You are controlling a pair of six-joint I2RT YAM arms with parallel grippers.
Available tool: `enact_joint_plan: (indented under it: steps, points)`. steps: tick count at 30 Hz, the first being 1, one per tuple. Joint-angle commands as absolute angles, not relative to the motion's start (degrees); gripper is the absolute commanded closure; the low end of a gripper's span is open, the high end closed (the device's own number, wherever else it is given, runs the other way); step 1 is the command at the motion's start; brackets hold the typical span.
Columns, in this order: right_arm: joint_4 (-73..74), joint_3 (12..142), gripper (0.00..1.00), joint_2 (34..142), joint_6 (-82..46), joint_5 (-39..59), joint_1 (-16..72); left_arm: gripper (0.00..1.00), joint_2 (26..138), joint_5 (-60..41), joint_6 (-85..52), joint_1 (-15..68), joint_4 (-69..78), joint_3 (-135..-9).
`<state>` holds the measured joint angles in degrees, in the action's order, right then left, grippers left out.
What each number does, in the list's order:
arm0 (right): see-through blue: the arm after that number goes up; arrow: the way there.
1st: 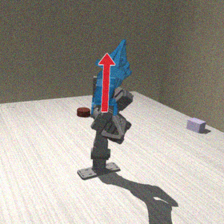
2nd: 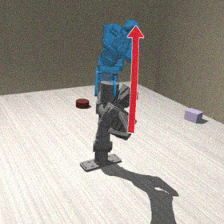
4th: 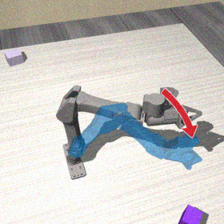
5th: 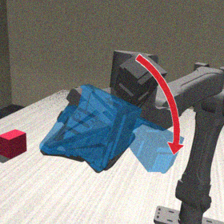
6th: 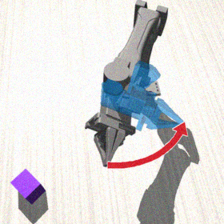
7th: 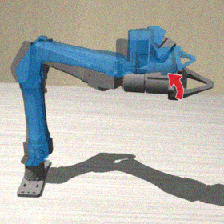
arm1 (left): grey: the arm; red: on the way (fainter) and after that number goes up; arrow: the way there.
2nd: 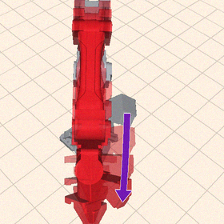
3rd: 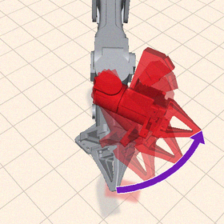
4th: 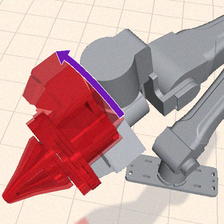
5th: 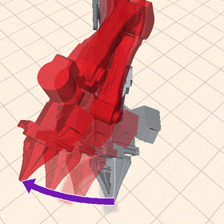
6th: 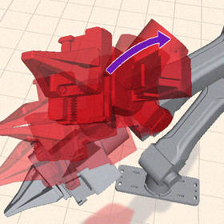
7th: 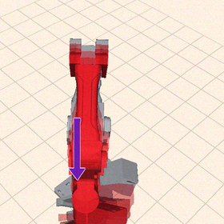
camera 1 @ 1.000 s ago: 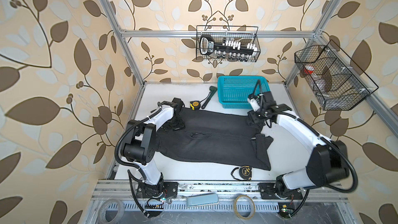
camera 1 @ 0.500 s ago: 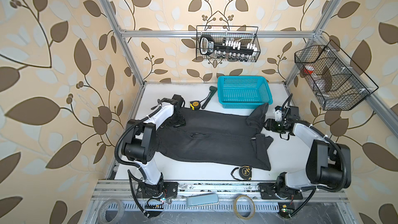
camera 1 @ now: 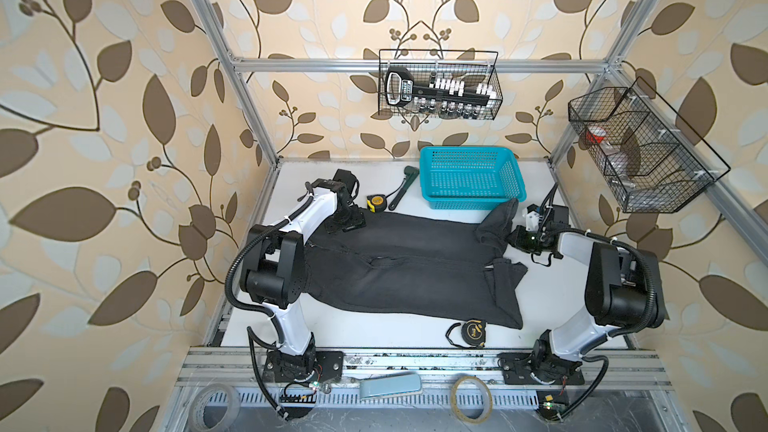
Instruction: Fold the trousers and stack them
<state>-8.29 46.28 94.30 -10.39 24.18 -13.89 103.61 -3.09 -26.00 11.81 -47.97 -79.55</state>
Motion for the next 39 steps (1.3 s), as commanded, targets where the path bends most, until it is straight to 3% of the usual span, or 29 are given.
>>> enact_joint_plan:
  steps: [1,7,17,26,30,33,36,39]
  points:
    - [-11.02,47.82,0.86,90.7,-8.07,22.65,-13.8,0.21,105.1,-7.24,-27.6,11.87,-45.85,-81.43]
    - [-15.87,46.32,0.9,83.59,-5.85,18.5,-15.25,0.21,107.87,-7.88,-27.33,10.61,-43.8,-79.63]
    - [-18.97,41.74,0.9,72.05,-9.54,-1.35,-25.56,0.21,111.65,-5.62,-25.59,6.76,-43.02,-76.67]
    - [-12.2,39.54,0.87,75.98,-10.82,-17.41,-26.81,0.21,112.83,3.9,-29.18,2.2,-44.12,-73.41]
    - [-9.95,41.49,0.79,80.12,-10.17,-17.4,-26.96,0.21,112.47,6.78,-29.7,0.26,-44.44,-72.6]
    - [-11.76,44.62,0.65,82.87,-8.86,-15.48,-25.75,0.21,111.63,7.41,-29.45,-0.17,-45.36,-74.1]
    - [-13.4,45.69,0.56,80.72,-7.99,-17.25,-22.44,0.21,110.24,7.02,-29.18,-0.18,-46.92,-76.59]
    - [-14.42,45.63,0.52,76.84,-9.39,-10.72,-22.15,0.21,108.33,5.35,-28.65,-0.16,-48.52,-78.91]
